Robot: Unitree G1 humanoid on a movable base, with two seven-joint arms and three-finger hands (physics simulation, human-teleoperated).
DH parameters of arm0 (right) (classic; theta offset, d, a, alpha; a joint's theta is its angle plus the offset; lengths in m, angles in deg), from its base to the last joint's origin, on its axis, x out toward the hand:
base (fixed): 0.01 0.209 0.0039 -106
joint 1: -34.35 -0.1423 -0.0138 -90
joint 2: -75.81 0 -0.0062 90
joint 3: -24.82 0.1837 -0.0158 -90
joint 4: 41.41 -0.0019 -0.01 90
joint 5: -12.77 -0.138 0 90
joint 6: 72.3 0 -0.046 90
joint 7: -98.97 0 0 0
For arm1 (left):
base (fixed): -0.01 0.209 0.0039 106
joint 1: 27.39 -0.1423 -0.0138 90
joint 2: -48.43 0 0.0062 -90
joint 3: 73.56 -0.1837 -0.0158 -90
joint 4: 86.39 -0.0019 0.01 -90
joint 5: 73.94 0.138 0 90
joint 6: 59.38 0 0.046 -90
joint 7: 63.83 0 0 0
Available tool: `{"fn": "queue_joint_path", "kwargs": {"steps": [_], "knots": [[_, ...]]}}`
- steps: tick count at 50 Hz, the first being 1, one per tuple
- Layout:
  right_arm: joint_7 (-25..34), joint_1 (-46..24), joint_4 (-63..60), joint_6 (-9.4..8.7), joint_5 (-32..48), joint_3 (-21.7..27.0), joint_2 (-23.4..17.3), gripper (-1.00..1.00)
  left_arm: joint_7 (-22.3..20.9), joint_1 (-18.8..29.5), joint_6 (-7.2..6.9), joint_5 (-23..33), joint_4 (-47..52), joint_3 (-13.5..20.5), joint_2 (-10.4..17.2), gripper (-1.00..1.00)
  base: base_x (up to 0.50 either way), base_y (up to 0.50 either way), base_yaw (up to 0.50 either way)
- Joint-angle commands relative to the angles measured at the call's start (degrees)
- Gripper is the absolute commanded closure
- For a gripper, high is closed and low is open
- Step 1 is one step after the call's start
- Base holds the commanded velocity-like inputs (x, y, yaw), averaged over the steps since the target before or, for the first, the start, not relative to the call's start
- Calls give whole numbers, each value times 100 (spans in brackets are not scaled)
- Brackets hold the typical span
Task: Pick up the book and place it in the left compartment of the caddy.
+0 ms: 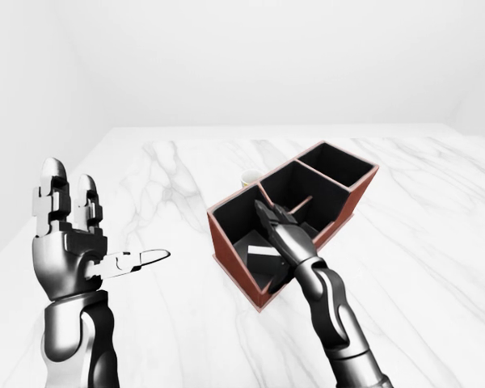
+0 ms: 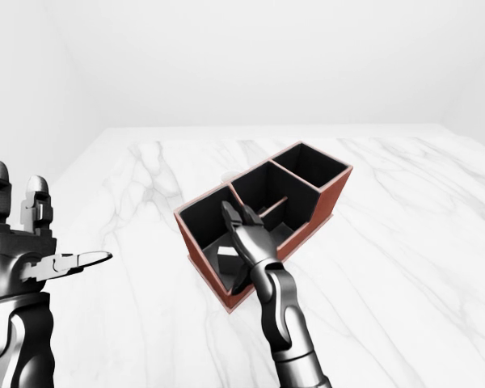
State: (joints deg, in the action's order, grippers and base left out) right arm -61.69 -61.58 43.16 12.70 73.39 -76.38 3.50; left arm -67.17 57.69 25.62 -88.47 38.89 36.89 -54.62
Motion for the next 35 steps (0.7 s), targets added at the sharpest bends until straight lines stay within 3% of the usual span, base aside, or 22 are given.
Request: {"fn": "queue_joint_path", "kwargs": {"steps": [1,5,9,20,25,29,35], "knots": [[311,120,-695,0,196,-108,40,-100,7,0,0,17,-12,-26,-3,-100,0,0,0],[872,324,-1424,0,218,-232,92,-100,3,-4,0,2,16,-9,1,-100,0,0,0],[2030,431,-2788,0,643,-516,166,-100,4,-11,0,9,28,-15,-8,-100,0,0,0],[2066,463,-4261,0,1706,-975,585,-100,-3,-39,0,18,58,-30,-27,-100,0,0,0],[2066,197,-4967,0,2555,-1169,1038,-100,-7,-43,0,18,73,-32,-30,-100,0,0,0],[2066,-306,-5410,0,3249,-946,1571,-100,-15,-62,0,9,138,-23,-38,-100,0,0,0],[2066,-1195,-5457,0,3674,-421,1794,-100,-31,-71,0,18,142,-18,-48,-100,0,0,0]]}}
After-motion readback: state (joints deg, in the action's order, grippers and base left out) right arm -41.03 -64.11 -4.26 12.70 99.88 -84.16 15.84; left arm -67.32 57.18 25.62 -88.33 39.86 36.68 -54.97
